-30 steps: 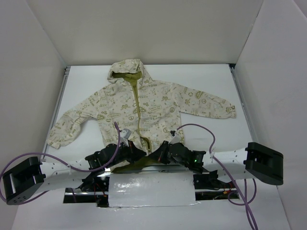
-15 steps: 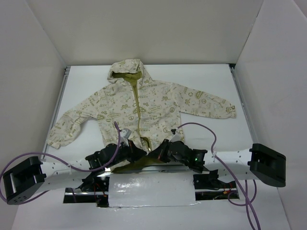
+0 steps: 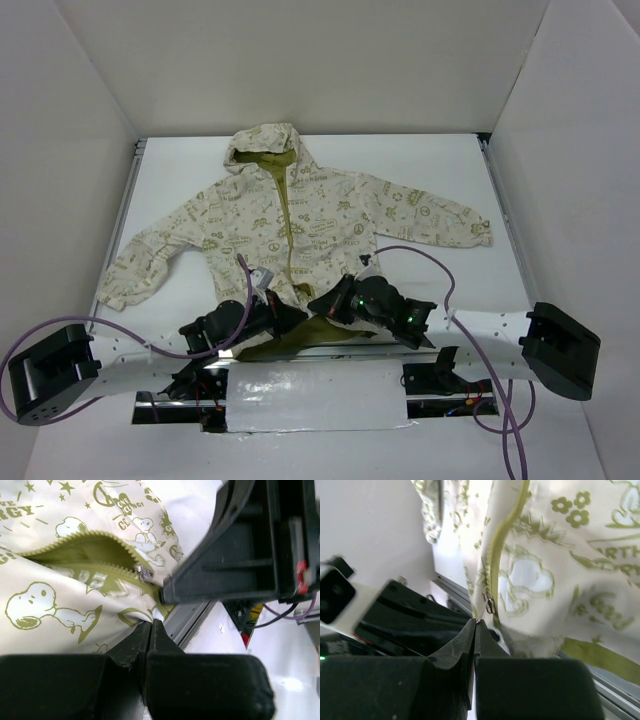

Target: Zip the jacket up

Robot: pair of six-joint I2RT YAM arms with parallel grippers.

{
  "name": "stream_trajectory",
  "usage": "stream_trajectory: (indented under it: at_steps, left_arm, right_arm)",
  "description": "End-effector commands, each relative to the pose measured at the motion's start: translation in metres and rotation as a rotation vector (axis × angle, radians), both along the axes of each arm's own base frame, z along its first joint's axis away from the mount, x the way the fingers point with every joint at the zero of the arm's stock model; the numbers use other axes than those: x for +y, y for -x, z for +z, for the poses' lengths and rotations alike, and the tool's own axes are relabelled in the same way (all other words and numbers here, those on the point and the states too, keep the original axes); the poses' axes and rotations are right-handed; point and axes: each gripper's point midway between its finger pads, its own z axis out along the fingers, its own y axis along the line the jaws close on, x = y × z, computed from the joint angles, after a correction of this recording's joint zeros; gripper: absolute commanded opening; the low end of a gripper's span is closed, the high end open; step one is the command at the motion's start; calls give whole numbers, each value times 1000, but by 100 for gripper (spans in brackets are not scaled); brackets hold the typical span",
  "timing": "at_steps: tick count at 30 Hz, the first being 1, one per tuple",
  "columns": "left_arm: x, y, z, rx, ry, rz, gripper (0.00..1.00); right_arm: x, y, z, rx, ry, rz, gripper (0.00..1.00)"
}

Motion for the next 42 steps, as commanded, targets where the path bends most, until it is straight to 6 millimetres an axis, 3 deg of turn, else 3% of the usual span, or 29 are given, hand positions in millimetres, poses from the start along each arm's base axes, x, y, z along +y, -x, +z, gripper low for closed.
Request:
stream_trajectory:
  at_steps: [1,10,14,16,22,26,31,32,37,39,42]
  left_arm:
    - [-6,18,3,-48,10,-116,0]
    - [-11,29,6,-84,15,-187,0]
    - [-11,32,7,-90,19,-199,0]
    - [-10,33,8,-99,16,-204,0]
    - [-7,38,9,-95,10,-214,0]
    - [-6,46,11,-81,25,-244,0]
    - [-6,55,11,-72,22,-274,0]
    - [-6,56,13,-76,25,-277,0]
    - [-9,67,15,-62,32,-326,0]
    - [-11,69,16,-58,25,-342,0]
    - [-13,72,15,-51,21,-352,0]
  right_arm:
    - [3,-32,43,-40,-99,-87,0]
    - [6,-58,26,37,-68,-142,0]
    - [8,-74,29,31,-73,-156,0]
    - [10,-81,19,54,-44,-158,0]
    - [22,-116,30,31,-41,-125,0]
    - [26,-140,12,82,-41,-113,0]
    - [32,-181,16,64,-43,-130,0]
    - [32,-187,6,79,-22,-136,0]
    - [30,-233,4,83,-55,-152,0]
    - [33,-244,9,76,-79,-145,0]
    - [30,-261,1,92,-77,-155,0]
